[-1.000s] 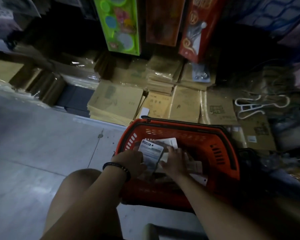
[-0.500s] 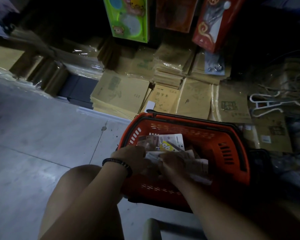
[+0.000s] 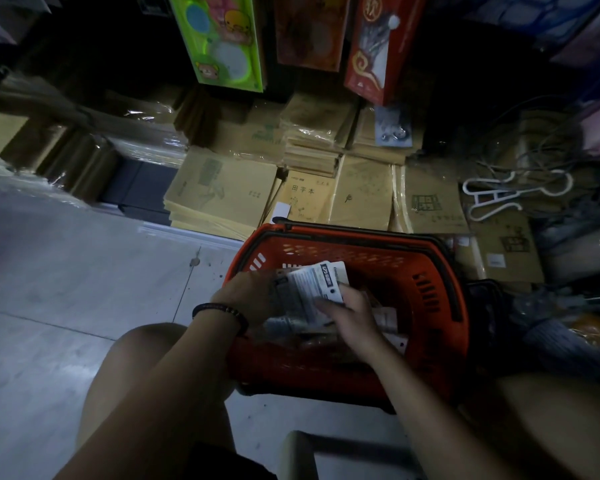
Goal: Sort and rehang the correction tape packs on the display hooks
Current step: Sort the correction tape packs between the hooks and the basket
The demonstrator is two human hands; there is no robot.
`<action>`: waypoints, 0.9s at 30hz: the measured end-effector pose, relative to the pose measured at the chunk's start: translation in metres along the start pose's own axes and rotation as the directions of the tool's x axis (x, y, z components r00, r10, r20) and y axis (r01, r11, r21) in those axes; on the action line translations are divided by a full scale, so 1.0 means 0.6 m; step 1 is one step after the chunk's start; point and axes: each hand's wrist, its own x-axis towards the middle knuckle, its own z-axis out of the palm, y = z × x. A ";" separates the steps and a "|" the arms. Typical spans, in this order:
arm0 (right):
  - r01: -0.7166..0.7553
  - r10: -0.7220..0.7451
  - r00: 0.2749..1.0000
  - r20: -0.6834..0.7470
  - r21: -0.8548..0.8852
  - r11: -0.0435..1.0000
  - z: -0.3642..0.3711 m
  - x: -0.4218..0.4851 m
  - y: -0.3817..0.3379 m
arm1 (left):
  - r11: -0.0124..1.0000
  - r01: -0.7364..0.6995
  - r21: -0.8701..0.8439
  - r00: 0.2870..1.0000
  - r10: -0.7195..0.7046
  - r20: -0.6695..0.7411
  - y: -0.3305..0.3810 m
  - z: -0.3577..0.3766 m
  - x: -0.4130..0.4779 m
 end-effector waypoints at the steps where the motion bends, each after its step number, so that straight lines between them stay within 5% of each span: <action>1: -0.013 0.013 1.000 0.011 -0.001 1.000 -0.003 0.005 -0.006 | 1.000 0.024 0.010 1.000 -0.023 -0.021 0.001 -0.003 -0.001; 5: -0.177 0.166 0.965 -0.202 -0.040 0.983 -0.019 0.037 0.013 | 0.993 0.121 0.012 0.984 -0.119 -0.134 0.000 -0.010 -0.003; 8: -0.303 0.163 0.944 -0.286 -0.563 0.769 -0.032 0.052 0.057 | 0.980 0.171 -0.100 0.957 -0.189 -0.218 0.000 -0.017 0.000; 10: -0.320 0.237 0.947 -0.216 -0.672 0.668 -0.033 0.056 0.077 | 0.974 0.189 -0.122 0.943 -0.215 -0.254 -0.001 -0.020 0.003; 17: -0.335 0.249 0.942 -0.225 -0.680 0.653 -0.016 0.079 0.103 | 0.978 0.145 -0.147 0.956 -0.177 -0.235 0.005 -0.013 0.014; 22: -0.156 0.115 0.987 -0.114 -0.489 0.858 -0.012 0.060 0.091 | 0.950 0.192 -0.246 0.955 -0.238 -0.175 0.008 -0.011 0.015; 27: -0.118 -0.019 0.959 -0.283 -0.461 0.880 -0.041 0.027 0.052 | 0.904 0.154 -0.399 0.963 -0.227 -0.142 0.015 -0.008 0.009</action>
